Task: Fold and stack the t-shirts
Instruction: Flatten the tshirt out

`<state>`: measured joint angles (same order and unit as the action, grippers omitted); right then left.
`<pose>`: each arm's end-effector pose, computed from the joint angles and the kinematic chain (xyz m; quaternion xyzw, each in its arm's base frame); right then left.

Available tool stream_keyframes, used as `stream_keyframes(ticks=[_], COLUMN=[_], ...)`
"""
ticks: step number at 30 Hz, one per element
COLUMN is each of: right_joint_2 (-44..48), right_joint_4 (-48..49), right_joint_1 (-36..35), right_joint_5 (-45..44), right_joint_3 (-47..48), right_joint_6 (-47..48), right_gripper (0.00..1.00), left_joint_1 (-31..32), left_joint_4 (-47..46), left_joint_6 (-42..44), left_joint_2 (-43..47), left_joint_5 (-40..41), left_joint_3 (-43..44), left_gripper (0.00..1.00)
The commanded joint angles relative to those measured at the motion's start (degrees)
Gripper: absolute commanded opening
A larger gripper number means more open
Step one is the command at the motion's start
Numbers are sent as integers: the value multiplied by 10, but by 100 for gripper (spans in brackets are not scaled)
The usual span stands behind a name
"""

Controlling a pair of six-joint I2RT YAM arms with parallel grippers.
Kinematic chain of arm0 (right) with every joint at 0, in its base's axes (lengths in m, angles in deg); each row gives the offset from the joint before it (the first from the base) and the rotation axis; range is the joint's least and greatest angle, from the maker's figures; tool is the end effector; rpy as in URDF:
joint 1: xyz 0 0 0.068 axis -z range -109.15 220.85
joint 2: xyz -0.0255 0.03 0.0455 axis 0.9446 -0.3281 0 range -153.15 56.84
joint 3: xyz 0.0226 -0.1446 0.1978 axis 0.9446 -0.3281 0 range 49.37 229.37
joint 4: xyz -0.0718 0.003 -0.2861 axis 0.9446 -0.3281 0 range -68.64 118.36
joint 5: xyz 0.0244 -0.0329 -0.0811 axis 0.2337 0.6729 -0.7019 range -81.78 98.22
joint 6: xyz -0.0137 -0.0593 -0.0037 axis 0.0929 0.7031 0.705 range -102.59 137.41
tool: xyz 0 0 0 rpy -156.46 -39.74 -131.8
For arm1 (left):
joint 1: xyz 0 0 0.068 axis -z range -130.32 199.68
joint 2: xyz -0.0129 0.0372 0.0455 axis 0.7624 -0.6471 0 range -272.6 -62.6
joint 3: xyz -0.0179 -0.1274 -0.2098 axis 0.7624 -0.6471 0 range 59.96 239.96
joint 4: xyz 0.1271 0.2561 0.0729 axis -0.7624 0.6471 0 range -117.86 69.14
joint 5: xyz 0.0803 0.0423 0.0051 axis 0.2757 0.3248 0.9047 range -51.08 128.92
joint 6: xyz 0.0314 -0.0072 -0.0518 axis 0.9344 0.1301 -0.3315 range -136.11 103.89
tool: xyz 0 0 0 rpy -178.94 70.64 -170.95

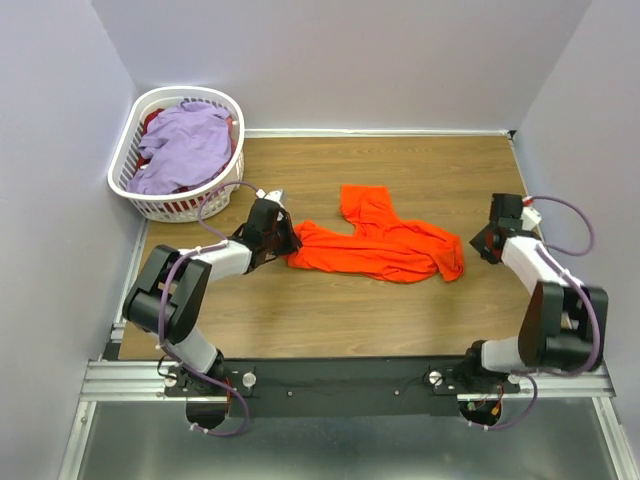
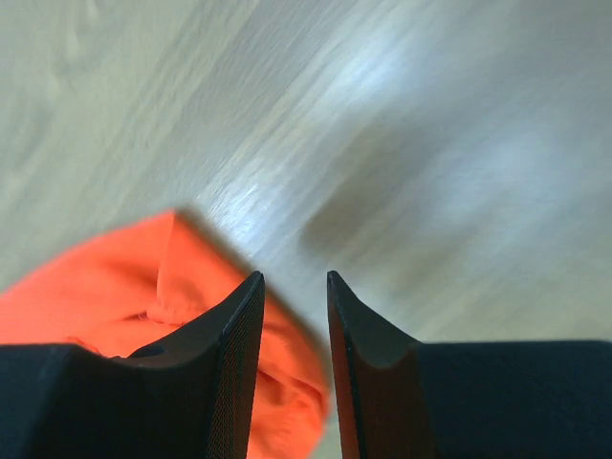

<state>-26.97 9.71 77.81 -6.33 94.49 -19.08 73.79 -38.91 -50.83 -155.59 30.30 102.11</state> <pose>0.3110 -0.0494 0.1204 0.3854 0.8712 -0.0464 0.3006 0.3144 -0.1481 0.0936 -0.0517 0.9020 -0.2671 0.3351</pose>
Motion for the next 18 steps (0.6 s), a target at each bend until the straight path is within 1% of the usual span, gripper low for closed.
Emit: stream_keyframes(ticks=[1,3,5,7,8,9,10,11,14,18], right_joint_2=[103,135,159,143,111,94,81,54,23,-25], right_joint_4=[5,5,6,6,6,6,7,6,6,7], right_joint_1=[16,17,17,17,17,15,11,4,-30,-53], right_joint_5=[-60,-53,-41,-2,65,96,117,128,110,88], right_joint_3=[-21,-28,-28,-16,-4,-4,0,2,12,39], right_joint_6=[-32,-36,-24,8,39,48,55,61,71,58], right_gripper=[40,35,33,34,37,39,39,42,48,49], left_joint_1=[-11,-11,-11,-11,-11,-11,-12,-11,-11,-11], left_joint_4=[23,23,23,22,21,21,21,20,19,21], left_joint_6=[13,13,11,11,11,11,11,11,11,13], left_joint_2=[27,55,82,98,107,110,112,115,124,133], left_joint_5=[12,11,9,12,12,12,12,9,10,13], left_joint_3=[-2,-22,-44,-57,-67,-71,-74,-79,-82,-80], left_gripper=[0,0,0,0,0,0,0,0,0,0])
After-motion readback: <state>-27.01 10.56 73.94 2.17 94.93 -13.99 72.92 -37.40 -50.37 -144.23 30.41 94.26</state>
